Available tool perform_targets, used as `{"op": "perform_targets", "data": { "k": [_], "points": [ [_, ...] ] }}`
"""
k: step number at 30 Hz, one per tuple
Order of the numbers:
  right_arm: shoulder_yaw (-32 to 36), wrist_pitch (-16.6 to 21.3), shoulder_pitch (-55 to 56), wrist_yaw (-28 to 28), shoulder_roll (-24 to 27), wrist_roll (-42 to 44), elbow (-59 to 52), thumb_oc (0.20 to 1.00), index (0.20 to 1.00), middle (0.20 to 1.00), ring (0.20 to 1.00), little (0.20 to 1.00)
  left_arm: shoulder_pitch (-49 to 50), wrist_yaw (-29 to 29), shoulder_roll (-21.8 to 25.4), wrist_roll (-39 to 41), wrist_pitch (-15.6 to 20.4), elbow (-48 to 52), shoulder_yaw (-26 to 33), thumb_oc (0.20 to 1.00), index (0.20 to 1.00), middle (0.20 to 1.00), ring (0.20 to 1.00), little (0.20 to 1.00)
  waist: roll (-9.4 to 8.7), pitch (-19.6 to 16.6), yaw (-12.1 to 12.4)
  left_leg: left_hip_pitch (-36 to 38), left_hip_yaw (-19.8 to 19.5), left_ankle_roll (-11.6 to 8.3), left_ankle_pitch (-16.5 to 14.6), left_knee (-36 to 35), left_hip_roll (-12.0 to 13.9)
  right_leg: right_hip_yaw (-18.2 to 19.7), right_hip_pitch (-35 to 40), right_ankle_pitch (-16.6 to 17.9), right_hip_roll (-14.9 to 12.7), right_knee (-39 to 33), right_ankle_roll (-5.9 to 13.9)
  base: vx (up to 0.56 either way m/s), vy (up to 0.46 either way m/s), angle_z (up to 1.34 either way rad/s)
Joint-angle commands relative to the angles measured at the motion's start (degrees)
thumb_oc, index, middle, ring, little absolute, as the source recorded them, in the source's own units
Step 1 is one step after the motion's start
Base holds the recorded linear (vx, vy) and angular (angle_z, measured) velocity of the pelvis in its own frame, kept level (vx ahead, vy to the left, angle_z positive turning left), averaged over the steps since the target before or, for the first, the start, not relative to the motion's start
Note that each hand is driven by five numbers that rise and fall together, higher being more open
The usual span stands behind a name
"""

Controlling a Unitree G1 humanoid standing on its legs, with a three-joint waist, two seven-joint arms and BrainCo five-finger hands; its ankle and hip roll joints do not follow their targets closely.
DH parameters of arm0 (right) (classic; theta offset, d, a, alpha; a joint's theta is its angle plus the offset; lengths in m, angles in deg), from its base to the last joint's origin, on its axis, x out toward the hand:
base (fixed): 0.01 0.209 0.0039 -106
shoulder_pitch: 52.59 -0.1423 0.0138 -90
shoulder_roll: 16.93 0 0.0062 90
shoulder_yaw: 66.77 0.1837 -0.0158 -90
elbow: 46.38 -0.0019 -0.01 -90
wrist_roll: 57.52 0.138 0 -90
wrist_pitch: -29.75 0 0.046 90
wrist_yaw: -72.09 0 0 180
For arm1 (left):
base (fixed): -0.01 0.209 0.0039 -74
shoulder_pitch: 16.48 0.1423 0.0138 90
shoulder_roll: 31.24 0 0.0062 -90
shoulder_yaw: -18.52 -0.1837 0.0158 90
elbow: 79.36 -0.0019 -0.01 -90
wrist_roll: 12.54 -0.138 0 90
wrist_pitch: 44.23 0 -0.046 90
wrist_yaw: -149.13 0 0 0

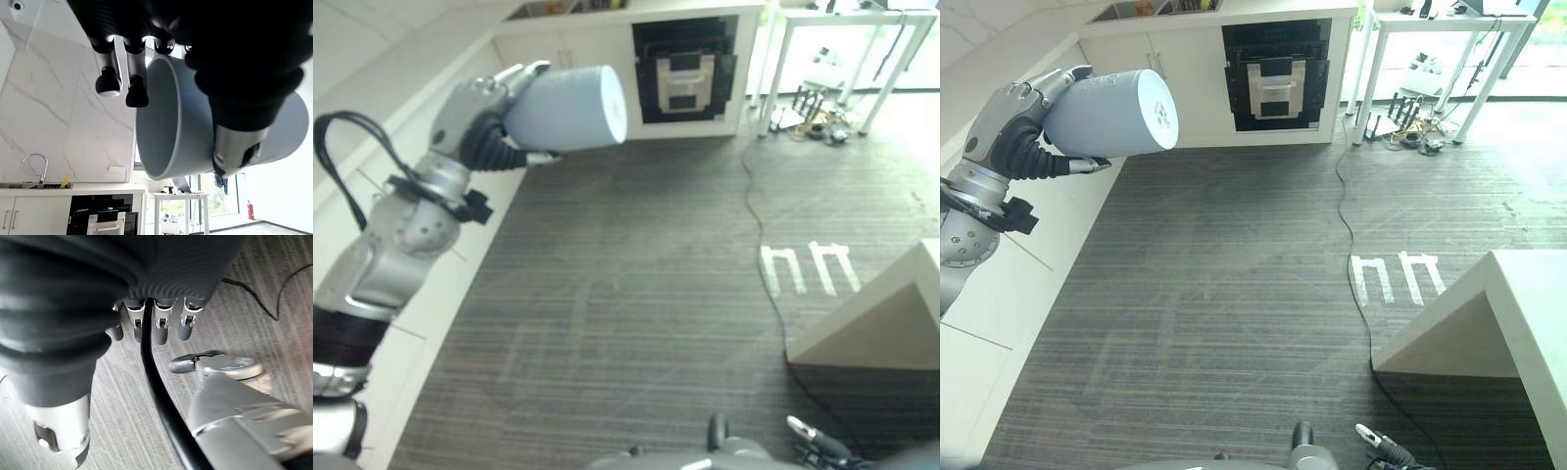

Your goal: Place the dishes in the dishwasher.

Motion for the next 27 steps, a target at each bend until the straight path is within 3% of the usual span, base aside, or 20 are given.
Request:
{"op": "perform_targets", "data": {
  "k": [1, 5, 6, 11, 18, 26, 27],
  "points": [
    [1.2, -0.6, -1.4, -1.2, 0.3, 2.3, 1.7, 1.000, 1.000, 1.000, 1.000, 1.000, -7.9, 0.3, 2.2, 2.7, 0.8, -1.4, 1.0, 0.200, 0.200, 0.200, 0.200, 0.200, -0.26, -0.4, -1.4, -3.0, 5.4, -1.94, -0.3, 2.8, 3.8, -2.0, 3.3, -9.1, -3.6, 3.2, 4.62, 0.00, 0.000, 0.00],
    [0.4, -1.2, -1.2, -2.4, 0.0, 0.3, 2.2, 1.000, 1.000, 1.000, 1.000, 1.000, -8.6, -0.2, 1.8, 2.8, -0.3, -0.6, 0.3, 0.200, 0.200, 0.200, 0.200, 0.200, -0.20, -0.7, -1.6, -2.7, 5.6, -1.82, -0.7, 2.9, 3.4, -1.4, 3.7, -8.9, -3.8, 2.7, 4.81, 0.00, 0.000, 0.00],
    [-1.1, -4.4, -7.3, 0.8, -0.5, 3.6, 2.5, 1.000, 1.000, 1.000, 1.000, 1.000, -10.1, 1.5, -8.2, 2.4, -2.0, -6.8, -8.0, 0.200, 0.200, 0.200, 0.200, 0.200, 0.56, 1.6, -1.6, -8.0, 5.8, -2.96, 3.0, 5.4, 4.6, -2.6, 1.8, -10.5, -1.7, 5.9, 2.59, 0.00, 0.000, 0.00],
    [-0.7, -3.0, -6.4, 0.5, 0.4, 3.9, 2.4, 1.000, 1.000, 1.000, 1.000, 1.000, -8.9, 1.5, -8.1, 2.6, -2.7, -6.5, -7.2, 0.200, 0.200, 0.200, 0.200, 0.200, 0.70, 0.8, -2.0, -6.6, 5.9, -3.16, 2.6, 4.5, 4.6, -2.3, 1.8, -10.3, -1.7, 5.2, 2.60, 0.05, 0.008, -0.03],
    [-2.2, -2.6, -6.5, 0.9, 0.7, -4.1, 3.3, 1.000, 1.000, 1.000, 1.000, 1.000, -8.5, 0.9, -8.4, 2.5, -3.9, -6.0, -7.0, 0.200, 0.200, 0.200, 0.200, 0.200, 0.97, 0.5, -1.9, -6.4, 5.4, -2.93, 2.0, 5.1, 4.3, -1.8, 2.3, -11.2, -1.2, 5.6, 2.04, 0.05, 0.006, -0.05],
    [-3.3, -1.4, -7.1, 1.1, 0.0, -3.6, 2.6, 1.000, 1.000, 1.000, 1.000, 1.000, -7.5, 0.5, -8.7, 1.9, -5.2, -5.1, -6.3, 0.200, 0.200, 0.200, 0.200, 0.200, 1.26, 0.7, -1.3, -6.2, 4.3, -2.40, 1.4, 5.5, 3.8, -1.9, 2.9, -13.0, -0.6, 7.6, 1.28, 0.06, -0.008, 0.03],
    [-3.5, -1.0, -7.0, 1.8, -0.2, -4.2, 2.4, 1.000, 1.000, 1.000, 1.000, 1.000, -7.3, 0.6, -9.0, 2.0, -5.3, -5.4, -6.1, 0.200, 0.200, 0.200, 0.200, 0.200, 0.62, 1.3, -1.8, -7.2, 3.9, -1.65, -1.3, 11.4, 3.1, -0.7, 2.4, -14.3, -0.4, 9.9, 0.46, 0.04, -0.076, 0.12]
  ]
}}
